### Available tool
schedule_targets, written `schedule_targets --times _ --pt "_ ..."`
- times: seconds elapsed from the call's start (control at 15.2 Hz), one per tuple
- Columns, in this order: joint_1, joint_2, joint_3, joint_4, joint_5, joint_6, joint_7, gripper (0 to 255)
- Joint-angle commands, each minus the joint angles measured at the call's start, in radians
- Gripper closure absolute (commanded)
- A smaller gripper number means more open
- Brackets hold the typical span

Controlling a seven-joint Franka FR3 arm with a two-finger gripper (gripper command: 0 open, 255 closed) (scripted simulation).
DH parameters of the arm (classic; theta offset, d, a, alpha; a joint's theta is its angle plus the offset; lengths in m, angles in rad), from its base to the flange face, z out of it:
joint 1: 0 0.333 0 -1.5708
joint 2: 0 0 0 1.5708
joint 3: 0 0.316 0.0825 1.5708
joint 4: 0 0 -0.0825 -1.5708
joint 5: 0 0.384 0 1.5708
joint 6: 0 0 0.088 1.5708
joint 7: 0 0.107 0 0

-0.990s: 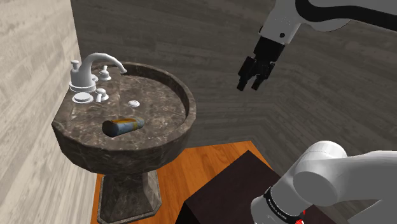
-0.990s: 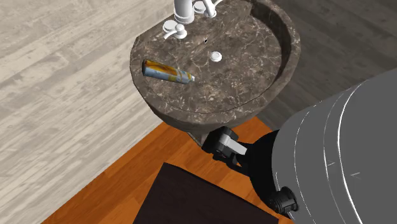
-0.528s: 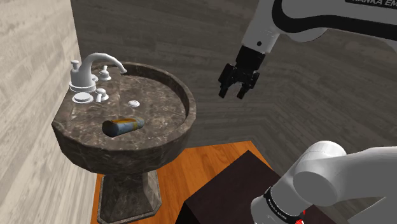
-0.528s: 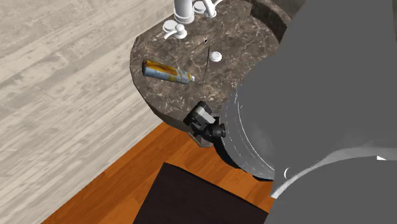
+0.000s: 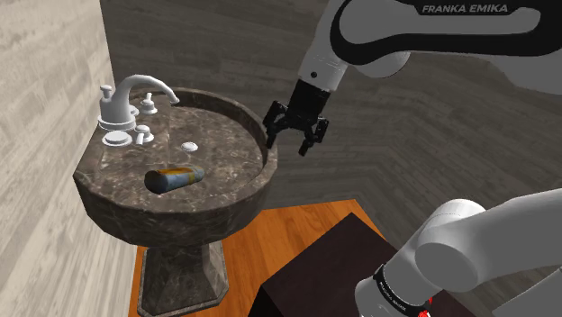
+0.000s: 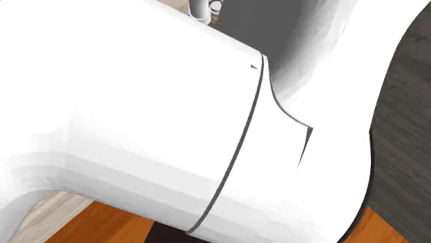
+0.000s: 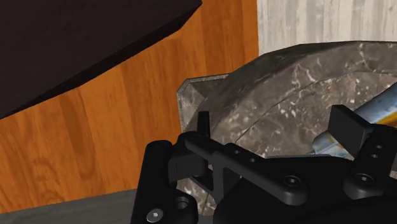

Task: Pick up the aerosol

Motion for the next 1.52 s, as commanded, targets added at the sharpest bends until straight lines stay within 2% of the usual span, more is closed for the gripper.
schedule_targets --times 0.0,0.53,1.19,1.45 --pt "0.001 0.066 0.032 0.014 0.035 0.060 0.063 0" --pt "0.004 0.340 0.131 0.125 0.117 0.268 0.291 0" --pt "0.043 0.724 0.175 0.367 0.119 0.486 0.569 0" --pt "0.050 0.764 0.174 0.367 0.123 0.527 0.565 0"
